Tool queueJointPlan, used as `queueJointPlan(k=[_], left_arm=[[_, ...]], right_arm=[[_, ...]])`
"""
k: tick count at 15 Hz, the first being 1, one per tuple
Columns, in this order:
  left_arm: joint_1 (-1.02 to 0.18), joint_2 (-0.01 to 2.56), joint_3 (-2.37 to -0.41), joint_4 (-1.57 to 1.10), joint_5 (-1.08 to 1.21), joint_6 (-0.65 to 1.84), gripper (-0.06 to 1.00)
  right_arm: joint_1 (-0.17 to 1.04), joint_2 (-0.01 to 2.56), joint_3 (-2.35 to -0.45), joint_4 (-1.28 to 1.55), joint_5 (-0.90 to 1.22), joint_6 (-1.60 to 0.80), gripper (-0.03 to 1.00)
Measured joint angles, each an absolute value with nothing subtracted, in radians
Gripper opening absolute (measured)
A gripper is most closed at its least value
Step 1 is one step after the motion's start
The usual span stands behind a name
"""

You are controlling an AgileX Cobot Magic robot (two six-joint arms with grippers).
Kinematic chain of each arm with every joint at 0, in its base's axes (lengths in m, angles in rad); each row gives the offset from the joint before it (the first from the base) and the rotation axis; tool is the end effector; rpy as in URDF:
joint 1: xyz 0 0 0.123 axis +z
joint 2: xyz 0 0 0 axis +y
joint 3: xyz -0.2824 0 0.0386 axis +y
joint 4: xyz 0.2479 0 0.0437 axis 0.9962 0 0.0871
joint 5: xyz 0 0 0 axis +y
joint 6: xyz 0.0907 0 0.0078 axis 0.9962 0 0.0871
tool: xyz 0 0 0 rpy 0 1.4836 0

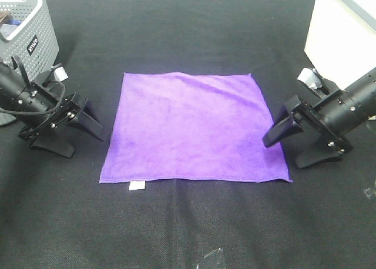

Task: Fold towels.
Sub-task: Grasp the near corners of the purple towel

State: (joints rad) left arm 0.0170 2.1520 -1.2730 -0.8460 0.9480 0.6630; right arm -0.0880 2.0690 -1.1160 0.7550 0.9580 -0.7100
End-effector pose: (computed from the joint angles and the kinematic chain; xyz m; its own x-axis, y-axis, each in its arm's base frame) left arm 0.3823 -0.0489 0.1026 -0.9955 0.0470 -0.0823 0.0873 0.7929 -0.6031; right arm 0.3438 0.0210 0.1009 -0.9958 -0.0886 -0.0228 -0.0860 0.8199 0.5660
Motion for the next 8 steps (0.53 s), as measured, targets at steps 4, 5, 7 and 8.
queueJointPlan(k=[4, 5, 7, 8], left_arm=[[0.017, 2.160, -1.273, -0.869, 0.953, 0.663, 0.90], [0.017, 2.167, -1.275, -0.872, 0.966, 0.667, 0.90], [0.017, 2.184, -1.281, -0.890, 0.989, 0.670, 0.90], [0.017, 2.189, -1.283, -0.895, 0.995, 0.670, 0.90]], right_arm=[[-0.088, 2.049, -1.116, 0.703, 0.932, -0.682, 0.93], [-0.088, 2.061, -1.116, 0.706, 0.922, -0.682, 0.93], [-0.090, 2.073, -1.117, 0.723, 0.922, -0.695, 0.93], [-0.091, 2.082, -1.119, 0.731, 0.923, -0.703, 0.93]])
